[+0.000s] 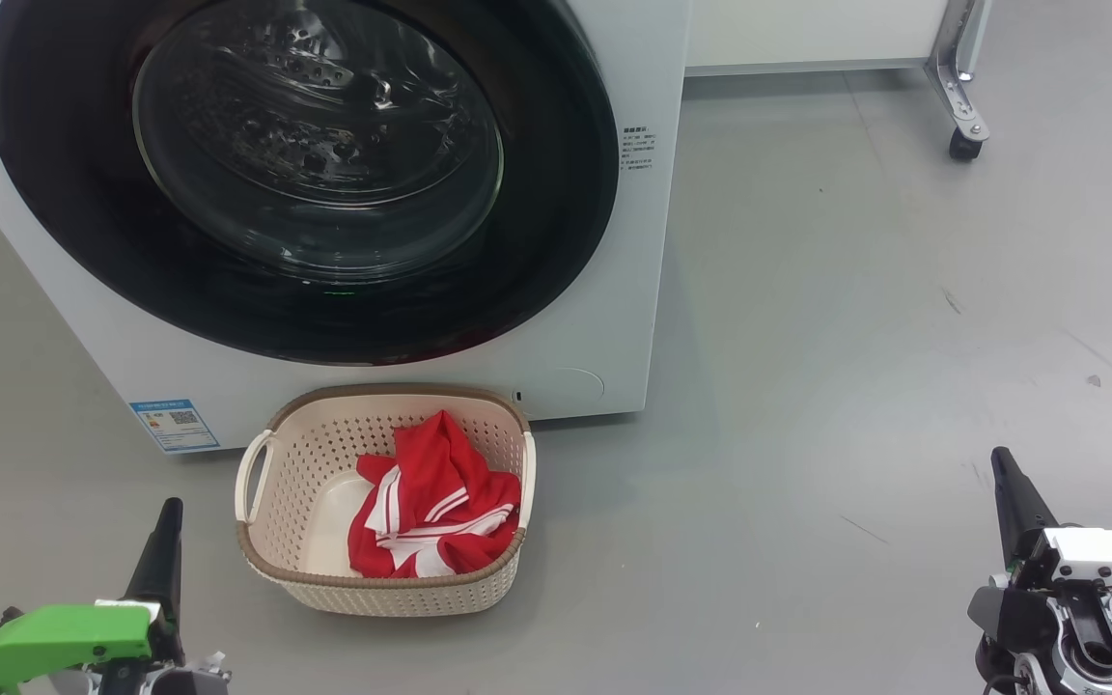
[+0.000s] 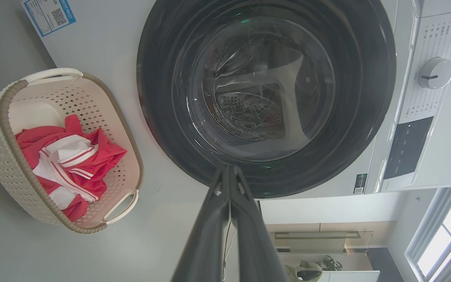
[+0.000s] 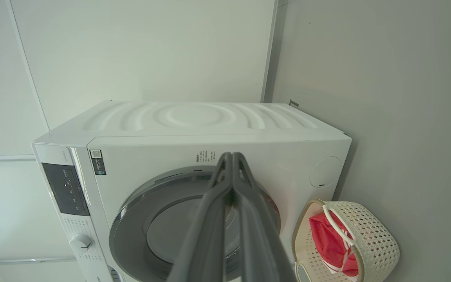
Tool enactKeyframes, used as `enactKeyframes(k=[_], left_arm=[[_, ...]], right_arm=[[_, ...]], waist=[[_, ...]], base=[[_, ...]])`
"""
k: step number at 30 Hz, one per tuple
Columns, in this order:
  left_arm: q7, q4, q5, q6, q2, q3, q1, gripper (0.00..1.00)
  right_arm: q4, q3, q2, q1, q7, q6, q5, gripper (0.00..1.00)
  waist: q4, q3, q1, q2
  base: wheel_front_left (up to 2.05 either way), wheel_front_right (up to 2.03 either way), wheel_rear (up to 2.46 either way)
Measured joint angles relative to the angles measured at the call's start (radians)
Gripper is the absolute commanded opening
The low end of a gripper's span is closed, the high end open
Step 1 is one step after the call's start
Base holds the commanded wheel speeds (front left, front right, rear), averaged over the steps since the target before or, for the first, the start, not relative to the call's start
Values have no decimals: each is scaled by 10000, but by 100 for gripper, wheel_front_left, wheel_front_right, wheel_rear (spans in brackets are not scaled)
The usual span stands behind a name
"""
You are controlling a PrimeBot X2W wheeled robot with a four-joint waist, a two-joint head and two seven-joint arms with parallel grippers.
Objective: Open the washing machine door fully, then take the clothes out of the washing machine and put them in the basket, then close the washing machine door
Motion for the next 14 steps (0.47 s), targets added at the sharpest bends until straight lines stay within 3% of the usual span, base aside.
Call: enactKeyframes(k=[14], left_arm=[[0, -6, 2, -2, -15, 12, -3, 0]], right_arm=[[-4, -10, 21, 0, 0, 0, -2, 0]], waist=[[0, 1, 0, 0]], base=[[0, 0, 0]])
